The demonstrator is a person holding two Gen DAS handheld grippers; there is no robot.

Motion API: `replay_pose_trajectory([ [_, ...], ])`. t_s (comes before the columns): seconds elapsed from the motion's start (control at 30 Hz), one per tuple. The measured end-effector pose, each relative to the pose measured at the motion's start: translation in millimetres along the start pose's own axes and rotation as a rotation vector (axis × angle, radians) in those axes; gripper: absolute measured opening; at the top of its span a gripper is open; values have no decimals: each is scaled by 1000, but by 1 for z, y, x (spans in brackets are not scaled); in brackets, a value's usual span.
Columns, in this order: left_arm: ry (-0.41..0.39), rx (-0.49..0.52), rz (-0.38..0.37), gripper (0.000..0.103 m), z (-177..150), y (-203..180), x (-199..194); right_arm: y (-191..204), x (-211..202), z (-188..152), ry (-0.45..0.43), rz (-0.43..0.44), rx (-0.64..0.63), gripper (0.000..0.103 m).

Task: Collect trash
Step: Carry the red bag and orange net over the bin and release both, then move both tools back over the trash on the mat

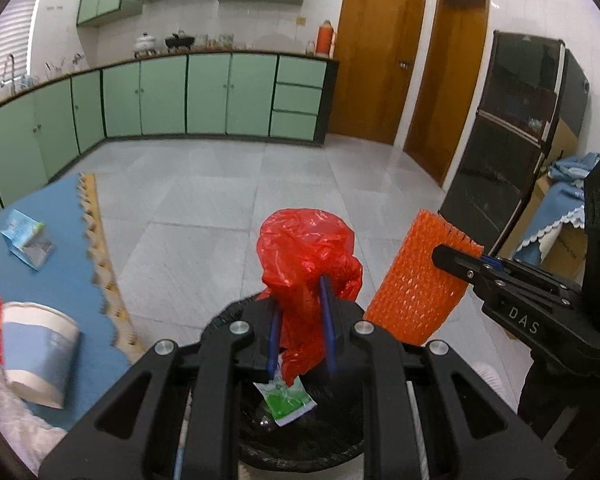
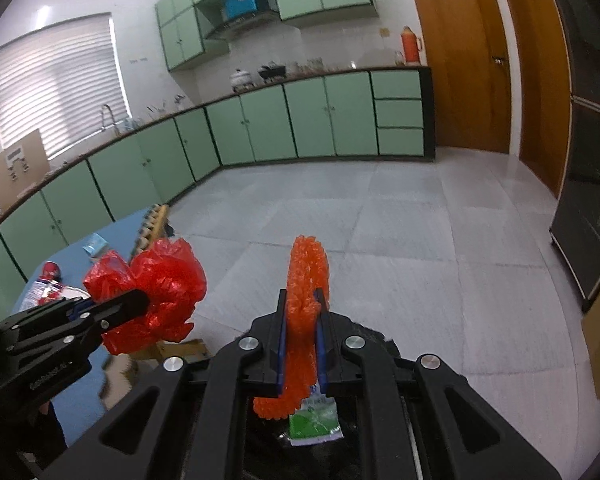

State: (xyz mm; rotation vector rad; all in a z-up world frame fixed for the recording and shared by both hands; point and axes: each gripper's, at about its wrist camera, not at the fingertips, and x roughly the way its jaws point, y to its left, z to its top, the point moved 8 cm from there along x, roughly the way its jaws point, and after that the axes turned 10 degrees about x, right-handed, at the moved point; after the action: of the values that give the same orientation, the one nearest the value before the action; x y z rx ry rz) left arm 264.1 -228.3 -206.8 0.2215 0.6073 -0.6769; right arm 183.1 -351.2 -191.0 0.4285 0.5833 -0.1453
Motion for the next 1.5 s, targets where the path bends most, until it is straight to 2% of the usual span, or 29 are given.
replay_pose_trajectory([
  [0.2,39,21,-23,24,-3,-12,18,-16,11,-5,28,-28,29,19],
  [0.3,45,18,-31,28,-4,-12,20,-20,12,-3,24,-43,41,29],
  [0.37,46,13,-33,40,-4,-11,19,-26,11,-3,18,-53,48,40],
  [0.43,46,8,-33,40,-4,-11,18,-29,9,-1,12,-60,51,41],
  [0.5,43,3,-29,40,-3,-8,15,-31,6,0,5,-67,60,47],
  [0.6,21,-9,-12,43,2,-1,3,-31,-1,4,-15,-75,70,61],
  [0.67,0,-14,7,51,6,4,-7,-25,-9,8,-35,-81,68,79],
  [0.77,-49,-14,52,59,14,16,-32,-9,-24,17,-79,-60,66,95],
  [0.8,-64,-12,71,64,15,21,-42,-1,-29,20,-94,-47,62,96],
  [0.93,-124,-27,153,73,19,47,-85,34,-46,29,-137,23,38,97],
  [1.13,-169,-71,300,76,4,93,-143,90,-55,25,-157,111,-10,97],
  [1.33,-173,-110,438,76,-21,139,-188,150,-46,4,-135,185,-78,97],
  [1.5,-133,-171,486,76,-52,165,-201,187,-39,-16,-120,222,-129,97],
])
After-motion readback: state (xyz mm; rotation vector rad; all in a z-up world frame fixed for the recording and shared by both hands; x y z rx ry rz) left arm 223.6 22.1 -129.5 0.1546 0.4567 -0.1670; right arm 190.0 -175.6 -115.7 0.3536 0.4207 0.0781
